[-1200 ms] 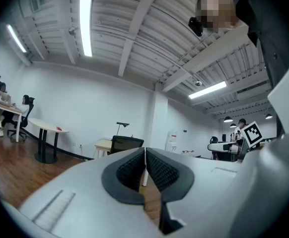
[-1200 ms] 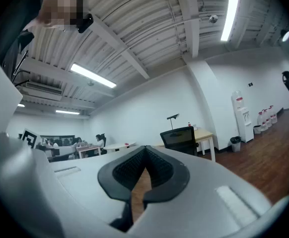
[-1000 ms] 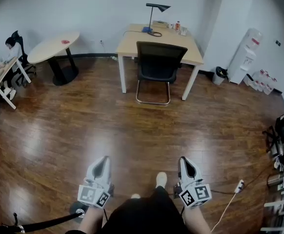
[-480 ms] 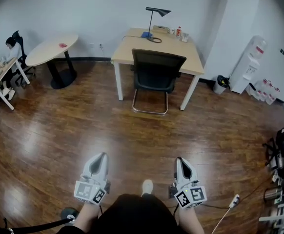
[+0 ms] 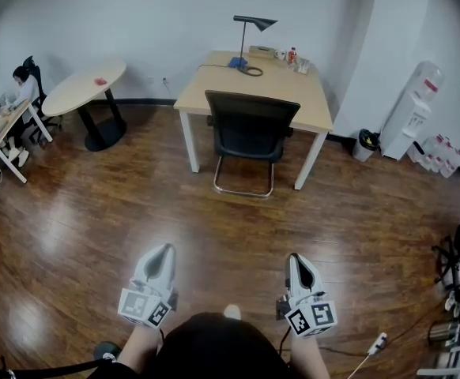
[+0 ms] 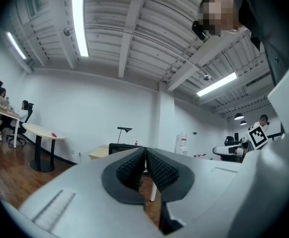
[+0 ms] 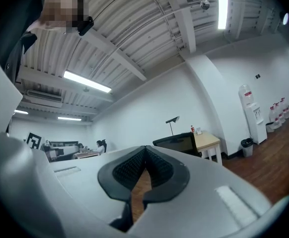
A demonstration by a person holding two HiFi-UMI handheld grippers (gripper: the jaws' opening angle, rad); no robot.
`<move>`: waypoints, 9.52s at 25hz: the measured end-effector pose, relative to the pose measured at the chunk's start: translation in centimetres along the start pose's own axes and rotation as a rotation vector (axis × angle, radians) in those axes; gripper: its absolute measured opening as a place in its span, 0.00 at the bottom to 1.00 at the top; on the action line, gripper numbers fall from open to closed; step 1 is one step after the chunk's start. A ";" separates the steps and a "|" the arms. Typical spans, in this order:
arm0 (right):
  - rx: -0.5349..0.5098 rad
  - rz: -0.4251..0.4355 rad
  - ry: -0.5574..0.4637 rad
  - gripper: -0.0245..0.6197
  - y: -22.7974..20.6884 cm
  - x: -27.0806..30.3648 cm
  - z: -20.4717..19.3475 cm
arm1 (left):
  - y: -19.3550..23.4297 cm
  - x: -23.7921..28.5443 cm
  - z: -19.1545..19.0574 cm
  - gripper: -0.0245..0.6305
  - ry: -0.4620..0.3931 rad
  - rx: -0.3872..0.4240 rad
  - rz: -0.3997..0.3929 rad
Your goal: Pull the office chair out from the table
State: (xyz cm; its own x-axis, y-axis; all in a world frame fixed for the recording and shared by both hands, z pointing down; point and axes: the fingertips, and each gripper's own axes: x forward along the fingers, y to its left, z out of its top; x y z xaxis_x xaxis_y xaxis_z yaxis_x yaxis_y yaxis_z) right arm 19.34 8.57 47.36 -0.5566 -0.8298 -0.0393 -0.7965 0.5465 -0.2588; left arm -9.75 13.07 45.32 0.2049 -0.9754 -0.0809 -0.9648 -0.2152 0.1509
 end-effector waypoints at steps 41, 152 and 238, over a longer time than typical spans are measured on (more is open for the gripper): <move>-0.067 0.005 0.011 0.06 -8.4 27.8 1.3 | 12.7 28.5 -1.2 0.05 -0.004 -0.004 -0.122; -1.198 0.609 1.209 0.13 -27.3 56.6 -12.3 | 16.7 61.6 -20.1 0.17 0.914 1.213 -0.910; -1.098 0.604 1.307 0.15 -6.9 19.6 -15.4 | 4.0 21.5 -18.1 0.17 0.967 1.174 -0.949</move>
State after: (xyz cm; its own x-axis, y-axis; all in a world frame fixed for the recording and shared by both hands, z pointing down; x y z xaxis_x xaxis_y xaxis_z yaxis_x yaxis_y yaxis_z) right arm 10.34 -9.71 63.22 -0.1727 -0.1921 0.9661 0.0890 0.9737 0.2095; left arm -6.25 -9.62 62.00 0.3005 -0.3220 0.8978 0.0165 -0.9394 -0.3425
